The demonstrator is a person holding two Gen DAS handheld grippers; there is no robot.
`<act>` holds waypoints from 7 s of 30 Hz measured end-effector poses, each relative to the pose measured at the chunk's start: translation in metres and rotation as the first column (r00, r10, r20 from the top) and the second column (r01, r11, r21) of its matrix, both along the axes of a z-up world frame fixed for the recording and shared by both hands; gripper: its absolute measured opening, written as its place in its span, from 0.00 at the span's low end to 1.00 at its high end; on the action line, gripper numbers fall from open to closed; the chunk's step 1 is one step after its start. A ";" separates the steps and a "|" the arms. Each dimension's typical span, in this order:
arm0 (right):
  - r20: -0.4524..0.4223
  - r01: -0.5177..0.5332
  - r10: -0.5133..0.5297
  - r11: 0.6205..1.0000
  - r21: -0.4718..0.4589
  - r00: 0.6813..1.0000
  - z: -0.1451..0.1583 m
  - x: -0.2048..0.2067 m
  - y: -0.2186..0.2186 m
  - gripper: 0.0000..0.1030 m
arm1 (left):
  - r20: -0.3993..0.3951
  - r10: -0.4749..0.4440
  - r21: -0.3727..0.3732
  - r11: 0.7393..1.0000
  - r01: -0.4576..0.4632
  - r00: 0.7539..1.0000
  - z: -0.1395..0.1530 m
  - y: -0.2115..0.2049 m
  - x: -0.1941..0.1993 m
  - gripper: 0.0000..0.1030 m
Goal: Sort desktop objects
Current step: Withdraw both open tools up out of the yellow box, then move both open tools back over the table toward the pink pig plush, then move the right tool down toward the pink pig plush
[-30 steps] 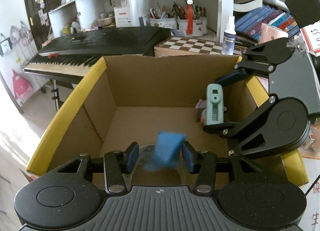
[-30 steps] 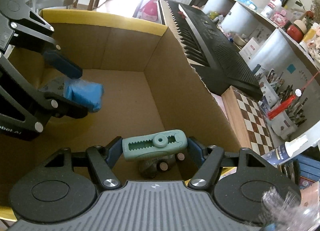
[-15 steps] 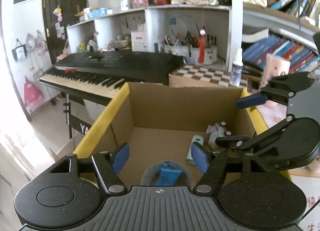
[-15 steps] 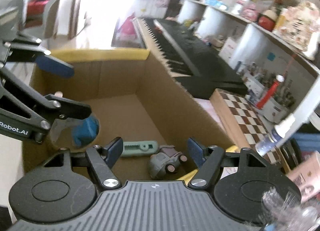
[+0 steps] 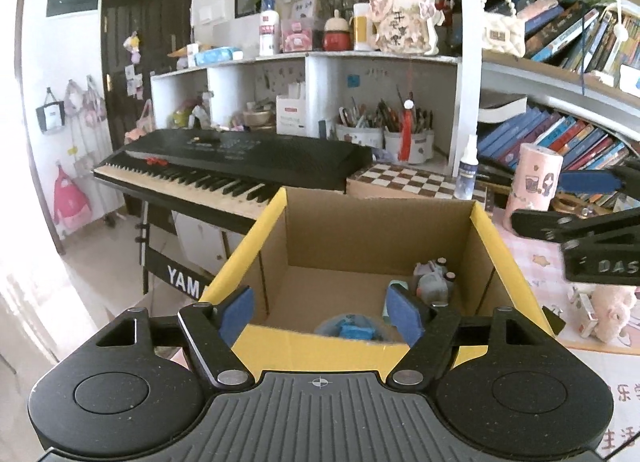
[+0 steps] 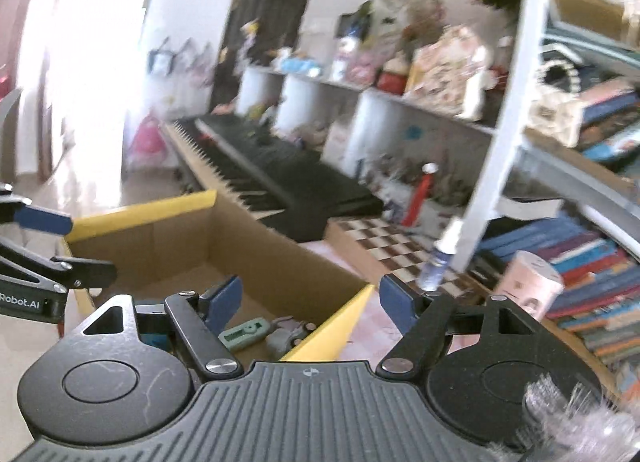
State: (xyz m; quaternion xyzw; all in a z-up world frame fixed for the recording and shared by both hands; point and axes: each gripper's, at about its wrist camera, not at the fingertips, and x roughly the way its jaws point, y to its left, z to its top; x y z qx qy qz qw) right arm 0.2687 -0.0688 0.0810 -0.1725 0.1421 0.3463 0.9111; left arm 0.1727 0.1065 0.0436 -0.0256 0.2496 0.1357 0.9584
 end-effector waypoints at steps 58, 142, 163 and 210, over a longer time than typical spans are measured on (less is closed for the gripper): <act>-0.282 0.461 -0.439 0.887 0.016 0.853 -0.069 -0.243 -0.027 0.82 | -0.141 -0.155 -0.013 0.988 0.155 0.978 -0.039 -0.014 -0.162 0.85; -0.322 0.662 -0.651 0.744 -0.092 0.687 -0.082 -0.119 -0.201 0.81 | -0.214 -0.414 -0.067 0.910 0.409 0.885 -0.057 -0.195 -0.006 0.85; -0.346 0.585 -0.564 0.809 -0.049 0.750 -0.084 -0.066 -0.236 0.81 | -0.216 -0.323 -0.032 0.945 0.324 0.921 -0.054 -0.226 0.022 0.85; -0.382 0.423 -0.389 0.906 0.004 0.838 -0.083 0.019 -0.230 0.82 | -0.209 -0.219 0.039 0.972 0.232 0.953 -0.046 -0.229 0.045 0.85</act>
